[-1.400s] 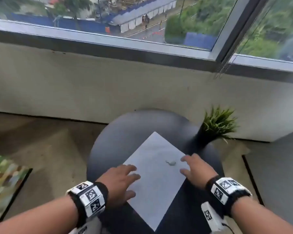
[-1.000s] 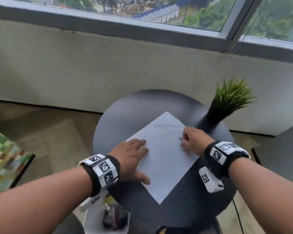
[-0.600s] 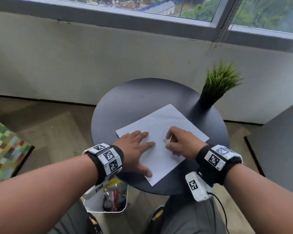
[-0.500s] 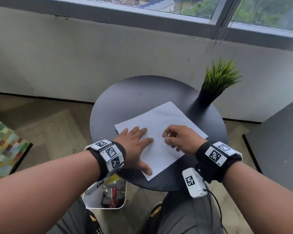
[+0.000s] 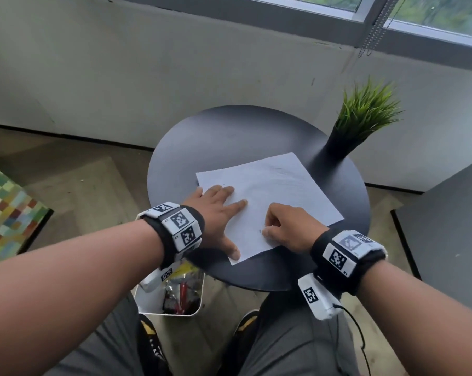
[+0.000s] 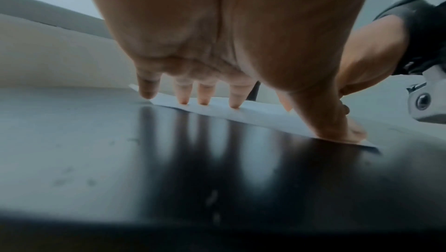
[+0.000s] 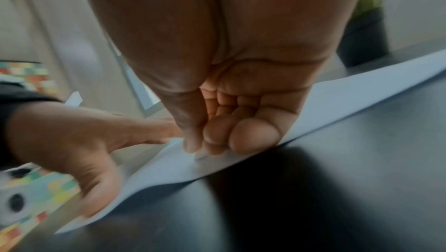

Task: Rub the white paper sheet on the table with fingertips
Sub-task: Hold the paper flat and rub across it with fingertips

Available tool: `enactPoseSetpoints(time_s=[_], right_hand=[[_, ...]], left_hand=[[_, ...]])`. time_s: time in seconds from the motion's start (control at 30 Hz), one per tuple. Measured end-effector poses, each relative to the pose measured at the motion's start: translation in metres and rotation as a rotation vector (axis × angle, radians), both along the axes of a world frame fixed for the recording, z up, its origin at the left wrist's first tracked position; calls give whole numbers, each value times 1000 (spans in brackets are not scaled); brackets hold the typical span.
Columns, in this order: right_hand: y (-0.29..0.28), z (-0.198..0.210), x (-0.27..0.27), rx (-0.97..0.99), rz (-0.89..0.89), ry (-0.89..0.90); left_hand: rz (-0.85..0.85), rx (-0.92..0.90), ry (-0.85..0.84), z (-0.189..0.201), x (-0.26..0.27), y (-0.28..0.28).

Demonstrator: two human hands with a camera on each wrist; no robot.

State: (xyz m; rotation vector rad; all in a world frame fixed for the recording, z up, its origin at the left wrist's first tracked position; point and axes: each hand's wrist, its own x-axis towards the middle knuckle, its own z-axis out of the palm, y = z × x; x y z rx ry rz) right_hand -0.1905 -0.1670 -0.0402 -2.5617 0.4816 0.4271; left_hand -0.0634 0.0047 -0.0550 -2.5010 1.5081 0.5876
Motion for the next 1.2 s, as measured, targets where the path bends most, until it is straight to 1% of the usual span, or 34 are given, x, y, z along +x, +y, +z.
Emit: enactPoseSetpoints(time_s=[0.1, 0.13, 0.17, 0.27, 0.3, 0.33, 0.37, 0.43, 0.47, 0.5, 0.53, 0.6, 0.63, 0.67, 0.7, 0.77, 0.8, 0.83, 0.87, 0.93, 0.97, 1.0, 1.03, 1.07, 1.1, 1.13, 1.17, 1.2], right_hand=[[19, 5, 1, 16, 211, 16], [22, 6, 5, 20, 226, -2], [22, 6, 9, 18, 197, -18], [12, 4, 16, -19, 38, -40], [12, 2, 15, -26, 35, -37], [13, 2, 12, -33, 70, -32], [19, 3, 10, -35, 145, -19], [34, 7, 8, -23, 366, 56], [38, 10, 10, -18, 435, 95], [38, 12, 17, -31, 443, 100], [35, 13, 25, -54, 387, 79], [24, 12, 39, -96, 160, 3], [22, 10, 42, -117, 86, -40], [26, 8, 41, -137, 83, -80], [33, 5, 39, -127, 149, -92], [51, 6, 29, -28, 371, -7], [55, 8, 28, 15, 453, 55], [52, 11, 31, 31, 461, 88], [46, 11, 38, 8, 383, 75], [30, 8, 48, -59, 146, -40], [30, 6, 48, -116, 89, -99], [35, 4, 44, -143, 130, -126], [44, 2, 39, -125, 237, -109], [55, 2, 32, -74, 370, -55], [61, 4, 28, -11, 459, 11], [59, 8, 28, 23, 463, 63], [51, 9, 35, 0, 392, 60], [41, 9, 43, -44, 266, 20]], left_hand=[[-42, 5, 46, -4, 0, 1], [-47, -5, 58, -5, 0, 2], [-42, -19, 63, -5, 0, 3], [22, -46, 45, -6, 2, 11], [35, -41, 45, -7, 3, 15], [31, -26, 48, -6, 4, 16], [19, -2, 52, -7, 6, 19], [-13, 37, 56, -7, 8, 21], [-22, 46, 58, -7, 8, 21], [-27, 49, 56, -6, 9, 20], [-32, 49, 50, -6, 10, 20], [-41, 51, 34, -7, 11, 20], [-44, 55, 32, -7, 12, 20], [-46, 60, 30, -7, 14, 20], [-49, 62, 28, -7, 14, 20], [-51, 59, 22, -7, 15, 19], [-51, 57, 22, -8, 15, 19], [-50, 55, 25, -8, 15, 19], [-52, 54, 30, -8, 16, 19], [-58, 55, 24, -9, 17, 18], [-59, 59, 20, -9, 18, 18], [-58, 62, 21, -9, 17, 18], [-55, 64, 24, -8, 17, 18], [-53, 67, 28, -8, 16, 18], [-52, 72, 32, -7, 16, 17], [-51, 76, 36, -6, 16, 17], [-51, 77, 40, -5, 16, 17], [-52, 76, 40, -5, 16, 16]])
